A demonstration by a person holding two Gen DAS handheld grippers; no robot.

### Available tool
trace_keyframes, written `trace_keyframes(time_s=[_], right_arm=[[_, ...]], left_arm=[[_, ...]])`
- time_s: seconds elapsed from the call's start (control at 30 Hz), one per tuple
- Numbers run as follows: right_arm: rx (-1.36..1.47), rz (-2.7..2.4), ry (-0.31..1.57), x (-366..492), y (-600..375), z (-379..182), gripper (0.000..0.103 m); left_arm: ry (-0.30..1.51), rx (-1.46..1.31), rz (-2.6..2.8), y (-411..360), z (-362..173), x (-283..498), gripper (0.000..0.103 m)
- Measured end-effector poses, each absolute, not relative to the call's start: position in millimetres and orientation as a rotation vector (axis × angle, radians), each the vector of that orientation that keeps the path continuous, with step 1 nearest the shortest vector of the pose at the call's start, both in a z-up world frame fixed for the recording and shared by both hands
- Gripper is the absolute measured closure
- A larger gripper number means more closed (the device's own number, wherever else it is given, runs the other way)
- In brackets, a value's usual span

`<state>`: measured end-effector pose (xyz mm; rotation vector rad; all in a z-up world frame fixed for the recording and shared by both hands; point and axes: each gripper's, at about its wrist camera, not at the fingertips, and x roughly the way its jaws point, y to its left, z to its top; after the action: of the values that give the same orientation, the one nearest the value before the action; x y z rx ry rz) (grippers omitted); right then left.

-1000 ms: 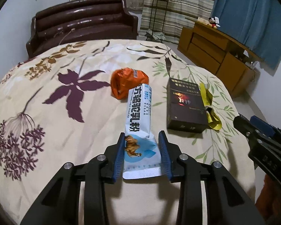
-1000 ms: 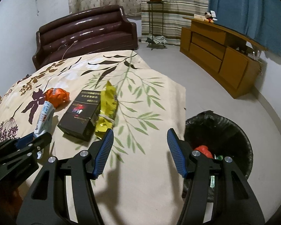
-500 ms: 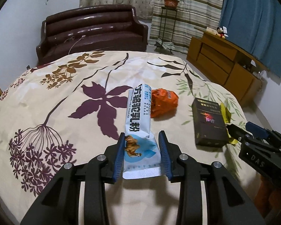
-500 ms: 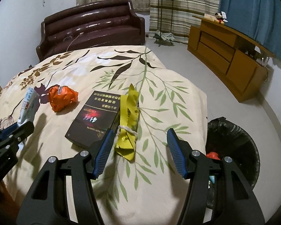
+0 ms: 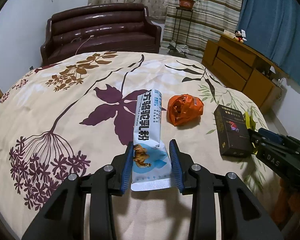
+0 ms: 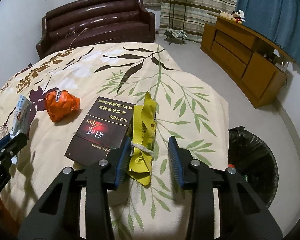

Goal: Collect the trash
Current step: 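Grasp the yellow packet with the right gripper, then carry the yellow packet over the bin with the right gripper while the left gripper holds the tube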

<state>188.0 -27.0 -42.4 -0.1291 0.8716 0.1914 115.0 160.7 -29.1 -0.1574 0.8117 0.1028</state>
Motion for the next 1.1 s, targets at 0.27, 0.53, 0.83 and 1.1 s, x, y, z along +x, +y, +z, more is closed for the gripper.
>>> trace_keyframes(time_s=[0.27, 0.53, 0.83, 1.1], right_arm=[[-0.147, 0.193, 0.875, 185.9, -24.4, -46.8, 0.080], [-0.115, 0.192, 0.866, 177.8, -32.2, -44.6, 0.080], [-0.076, 0.170, 0.845, 157.3, -57.8, -36.9, 0.080], [-0.044, 0.127, 0.811, 136.9, -93.6, -25.3, 0.080]], left_arm=[[0.817, -0.161, 0.105, 162.1, -32.4, 115.1, 0.067], [0.817, -0.156, 0.105, 160.4, -33.1, 114.6, 0.067], [0.804, -0.140, 0.077, 140.4, -27.7, 106.2, 0.067], [0.787, -0.117, 0.027, 105.9, -18.4, 96.5, 0.067]])
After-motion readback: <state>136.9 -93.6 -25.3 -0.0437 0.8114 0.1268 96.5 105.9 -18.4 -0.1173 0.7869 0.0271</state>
